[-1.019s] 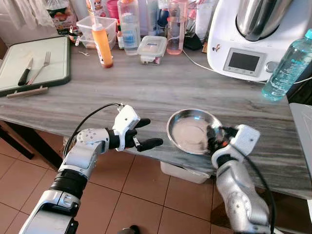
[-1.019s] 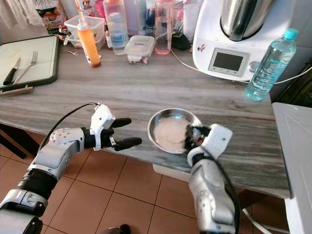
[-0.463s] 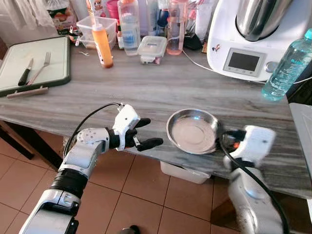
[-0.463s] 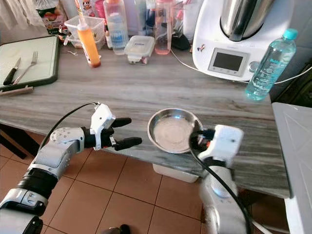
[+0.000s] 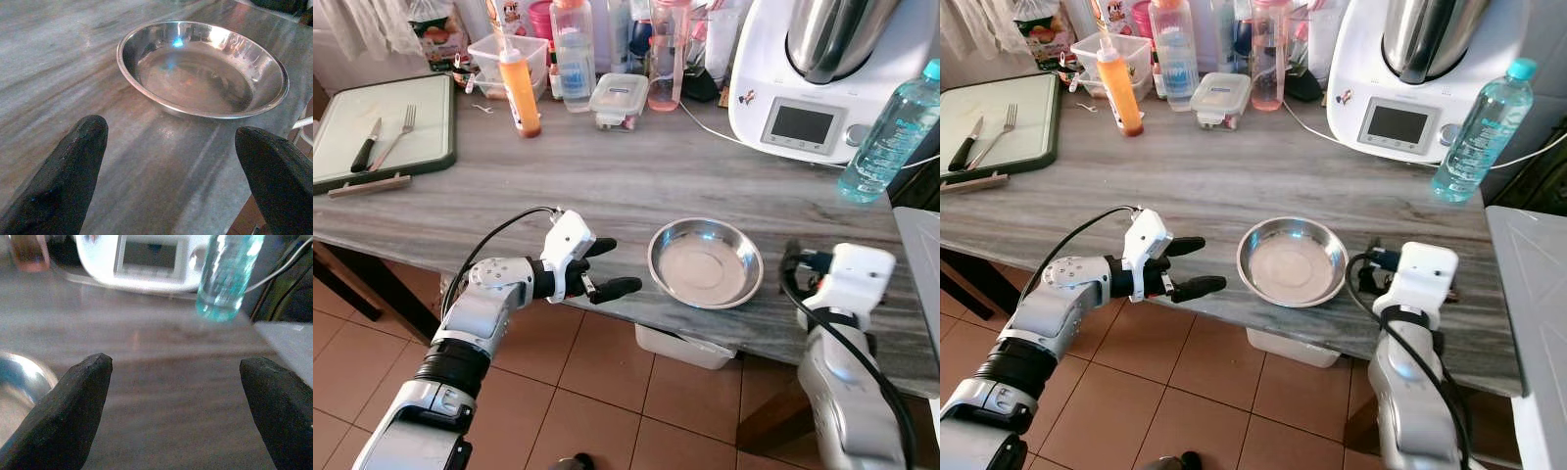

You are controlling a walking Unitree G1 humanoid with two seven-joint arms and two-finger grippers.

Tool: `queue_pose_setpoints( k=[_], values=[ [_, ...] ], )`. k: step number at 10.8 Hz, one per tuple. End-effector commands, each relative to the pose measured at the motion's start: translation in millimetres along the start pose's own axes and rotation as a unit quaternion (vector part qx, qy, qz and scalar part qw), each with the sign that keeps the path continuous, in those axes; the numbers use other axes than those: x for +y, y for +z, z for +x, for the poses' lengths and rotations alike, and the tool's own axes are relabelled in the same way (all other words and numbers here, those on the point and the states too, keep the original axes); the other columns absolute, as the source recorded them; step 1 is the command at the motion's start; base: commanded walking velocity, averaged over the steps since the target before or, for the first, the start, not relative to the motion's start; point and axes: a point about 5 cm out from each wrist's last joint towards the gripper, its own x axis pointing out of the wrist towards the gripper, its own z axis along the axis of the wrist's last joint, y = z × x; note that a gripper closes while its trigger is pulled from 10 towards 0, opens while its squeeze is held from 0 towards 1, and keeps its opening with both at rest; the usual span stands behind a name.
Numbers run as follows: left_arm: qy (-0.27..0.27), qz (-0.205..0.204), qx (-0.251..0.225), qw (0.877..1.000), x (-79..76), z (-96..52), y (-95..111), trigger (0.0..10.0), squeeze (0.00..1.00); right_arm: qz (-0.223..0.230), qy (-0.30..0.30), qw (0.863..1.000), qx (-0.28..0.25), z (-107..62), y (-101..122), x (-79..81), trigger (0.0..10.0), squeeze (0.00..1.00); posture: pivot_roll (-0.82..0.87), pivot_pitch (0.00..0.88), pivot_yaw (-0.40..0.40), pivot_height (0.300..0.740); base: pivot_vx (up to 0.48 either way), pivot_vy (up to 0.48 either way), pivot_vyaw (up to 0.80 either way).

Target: Setting the table

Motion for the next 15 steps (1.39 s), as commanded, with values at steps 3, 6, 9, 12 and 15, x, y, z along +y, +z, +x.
queue_pose_setpoints(
  k=[3,6,9,12,15],
  values=[
    [0.006,0.012,0.011,1.0,4.5,-12.1,4,10.0,0.0,-0.016,-0.012,1.0,0.016,16.6,-2,-13.5,10.0,1.0,0.14,0.155,0.034,0.74,0.0,0.0,0.0],
    [0.016,0.013,0.018,1.0,6.7,-20.7,2,10.0,0.0,0.002,-0.002,0.999,0.045,19.9,-13,-11.7,10.0,1.0,0.17,0.164,0.03,0.74,0.0,0.0,0.0],
    [0.019,0.013,0.02,1.0,7.5,-23.6,4,10.0,0.0,0.029,0.044,0.996,0.066,18.6,-20,7.9,10.0,1.0,0.17,0.17,0.032,0.74,0.0,0.0,0.0],
    [0.02,0.013,0.022,0.999,7.8,-24.6,4,10.0,0.0,0.036,0.075,0.994,0.07,17.5,-22,22.3,10.0,1.0,0.18,0.172,0.031,0.74,0.0,0.0,0.0],
    [0.022,0.013,0.021,0.999,8.6,-25.9,5,10.0,0.0,0.046,0.092,0.992,0.074,16.0,-23,34.1,10.0,1.0,0.18,0.165,0.033,0.74,0.0,0.0,0.0]
  ],
)
